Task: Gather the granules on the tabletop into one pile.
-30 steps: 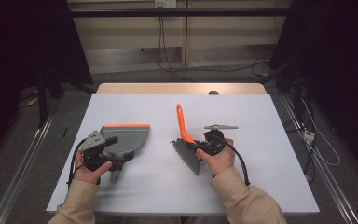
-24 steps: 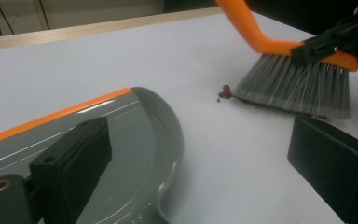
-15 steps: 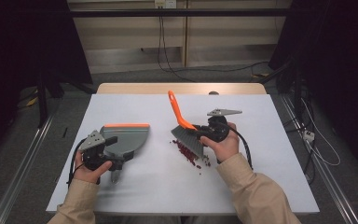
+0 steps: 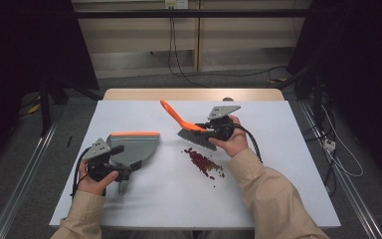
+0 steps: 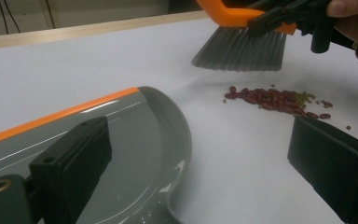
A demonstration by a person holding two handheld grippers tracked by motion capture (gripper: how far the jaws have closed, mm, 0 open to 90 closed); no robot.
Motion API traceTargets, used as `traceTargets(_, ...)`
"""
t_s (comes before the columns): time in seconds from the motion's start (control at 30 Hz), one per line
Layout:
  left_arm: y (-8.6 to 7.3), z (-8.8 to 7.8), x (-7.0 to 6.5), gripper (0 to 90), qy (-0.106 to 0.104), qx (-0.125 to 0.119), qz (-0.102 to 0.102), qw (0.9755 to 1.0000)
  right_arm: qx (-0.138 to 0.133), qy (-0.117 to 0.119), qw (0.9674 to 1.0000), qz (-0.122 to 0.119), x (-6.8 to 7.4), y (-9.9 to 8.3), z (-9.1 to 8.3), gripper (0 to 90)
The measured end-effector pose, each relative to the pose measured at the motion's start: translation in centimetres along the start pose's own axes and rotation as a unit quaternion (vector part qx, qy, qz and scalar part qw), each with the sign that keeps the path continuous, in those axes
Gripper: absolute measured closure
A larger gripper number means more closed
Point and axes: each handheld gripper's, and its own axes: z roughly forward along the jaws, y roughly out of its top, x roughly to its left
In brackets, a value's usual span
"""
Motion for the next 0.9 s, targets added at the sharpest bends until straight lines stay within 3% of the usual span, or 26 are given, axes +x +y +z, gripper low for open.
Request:
traceTargets(0.17,0.0,-0.1,0.2,6.0,0.005,0.002,-0.002,1.0000,-0.002,0.014,0.9993,-0.035,-0.3,-0.2,1.1,71.3)
traceTargets(0.37,0.0,-0.1,0.2,5.9,0.007,0.001,-0.005,1.0000,0.031,0.030,0.9959,-0.080,0.0,-0.4,2.1,71.3)
traceTargets(0.53,-0.1,-0.2,0.3,6.0,0.009,0.002,-0.004,0.9999,0.033,0.055,0.9938,-0.090,0.3,-0.8,1.5,71.3)
traceTargets(0.9,-0.1,-0.2,0.1,6.0,0.011,0.002,-0.003,0.9999,0.033,0.080,0.9906,-0.107,1.6,-1.8,-0.4,71.3)
